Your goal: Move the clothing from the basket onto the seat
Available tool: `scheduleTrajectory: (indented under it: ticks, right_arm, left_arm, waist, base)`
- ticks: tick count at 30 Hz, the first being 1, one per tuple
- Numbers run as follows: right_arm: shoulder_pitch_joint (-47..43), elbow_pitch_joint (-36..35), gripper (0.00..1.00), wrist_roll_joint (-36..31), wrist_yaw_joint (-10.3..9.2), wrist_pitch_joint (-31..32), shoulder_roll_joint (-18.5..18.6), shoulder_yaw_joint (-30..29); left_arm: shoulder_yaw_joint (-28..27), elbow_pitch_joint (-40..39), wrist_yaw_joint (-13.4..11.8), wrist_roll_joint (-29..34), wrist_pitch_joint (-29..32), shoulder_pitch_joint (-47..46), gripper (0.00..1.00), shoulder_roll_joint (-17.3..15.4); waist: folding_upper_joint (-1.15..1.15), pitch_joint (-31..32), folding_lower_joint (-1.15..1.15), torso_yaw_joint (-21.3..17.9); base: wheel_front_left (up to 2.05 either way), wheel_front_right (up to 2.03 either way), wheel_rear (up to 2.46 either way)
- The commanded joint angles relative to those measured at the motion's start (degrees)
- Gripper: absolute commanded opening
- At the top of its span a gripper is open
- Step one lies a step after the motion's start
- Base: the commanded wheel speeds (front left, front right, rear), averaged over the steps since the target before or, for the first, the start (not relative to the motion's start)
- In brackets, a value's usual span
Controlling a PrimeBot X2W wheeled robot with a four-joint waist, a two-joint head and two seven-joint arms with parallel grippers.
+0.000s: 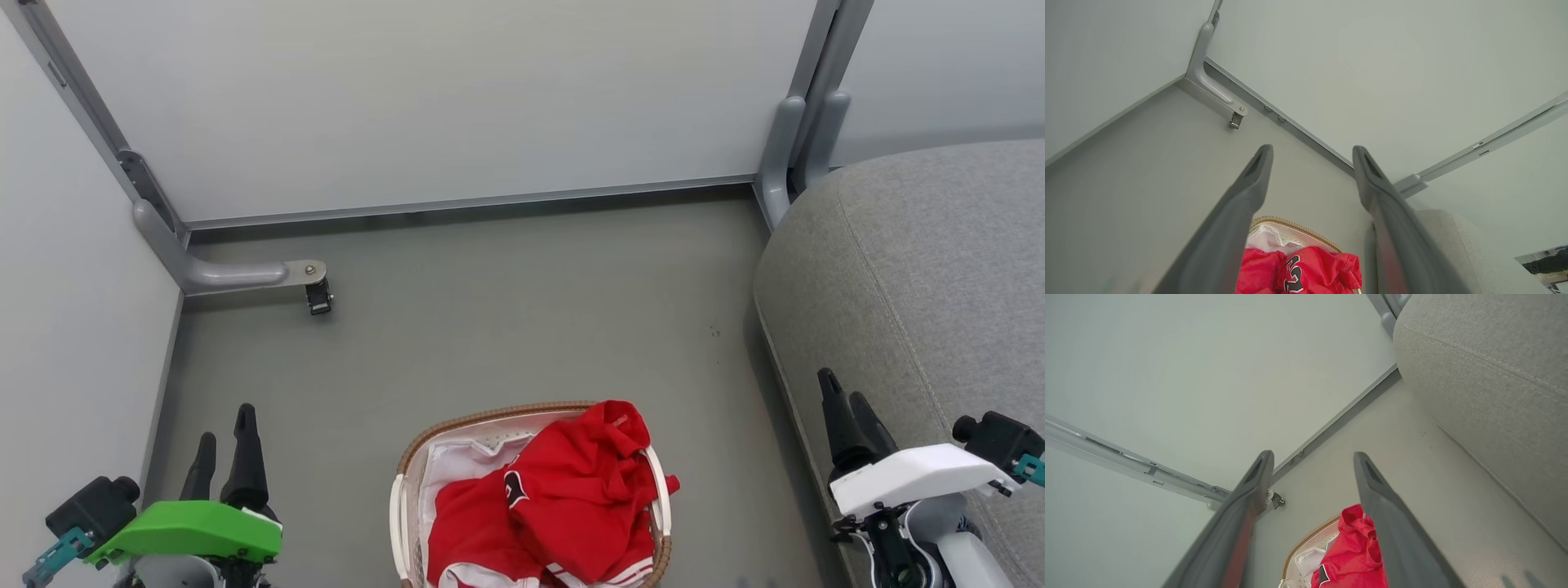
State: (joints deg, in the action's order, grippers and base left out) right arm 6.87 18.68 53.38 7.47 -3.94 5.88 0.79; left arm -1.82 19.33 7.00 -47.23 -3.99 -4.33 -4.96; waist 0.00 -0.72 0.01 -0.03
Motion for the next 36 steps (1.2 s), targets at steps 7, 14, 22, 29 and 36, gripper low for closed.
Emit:
scheduleTrajectory:
  ticks: [7,14,22,29,36]
  right_arm:
    - [1.5,1.1,1.0,-8.8,0.01,-1.7,0.7,0.4]
    - [1.8,3.0,1.0,-15.5,0.02,-2.9,0.9,1.1]
    - [1.5,4.0,1.0,-21.7,0.02,-4.2,1.1,1.9]
    - [1.9,4.6,1.0,-26.6,0.02,-5.3,1.2,2.3]
    - [2.0,5.0,1.0,-31.4,0.02,-6.2,1.2,2.4]
  left_arm:
    - [1.3,0.8,-0.9,7.4,-1.7,-0.9,1.0,-1.5]
    - [2.7,2.4,-1.4,12.5,-2.9,-0.8,1.0,-2.1]
    - [4.4,3.6,-1.9,17.8,-4.2,-0.8,1.0,-2.7]
    - [4.9,4.0,-2.7,21.7,-5.2,-0.8,1.0,-3.0]
    - [5.2,4.3,-3.1,25.3,-6.2,-0.6,1.0,-3.0]
  waist:
    - [0.0,0.0,-0.01,0.1]
    - [0.0,0.0,-0.01,0.0]
    - [0.0,-0.2,-0.01,0.1]
    - [0.0,-0.4,-0.01,0.1]
    - [0.0,-0.6,-0.01,0.0]
  base:
    - [0.0,0.0,0.0]
    - [0.0,0.0,0.0]
    - [0.0,0.0,0.0]
    - [0.0,0.0,0.0]
    - [0.0,0.0,0.0]
